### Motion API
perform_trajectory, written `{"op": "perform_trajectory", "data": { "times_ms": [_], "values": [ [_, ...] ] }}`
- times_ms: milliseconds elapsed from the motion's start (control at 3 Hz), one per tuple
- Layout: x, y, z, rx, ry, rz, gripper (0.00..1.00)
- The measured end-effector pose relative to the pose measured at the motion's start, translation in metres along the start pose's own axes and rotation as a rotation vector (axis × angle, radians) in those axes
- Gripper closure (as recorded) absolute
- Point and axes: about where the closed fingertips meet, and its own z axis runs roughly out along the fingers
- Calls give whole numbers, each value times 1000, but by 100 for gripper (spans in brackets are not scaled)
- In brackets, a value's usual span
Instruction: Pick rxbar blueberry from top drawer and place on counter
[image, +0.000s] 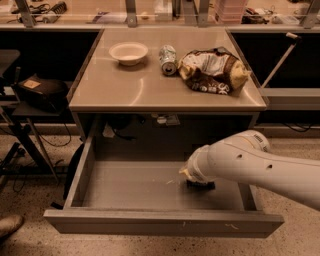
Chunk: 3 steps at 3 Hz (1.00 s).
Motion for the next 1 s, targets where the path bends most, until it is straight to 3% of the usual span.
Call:
{"op": "perform_trajectory", "data": {
  "times_ms": [333, 1000],
  "values": [
    [-40, -28, -25, 38, -50, -34, 100],
    [-111, -74, -24, -124, -74, -58, 100]
  ]
}}
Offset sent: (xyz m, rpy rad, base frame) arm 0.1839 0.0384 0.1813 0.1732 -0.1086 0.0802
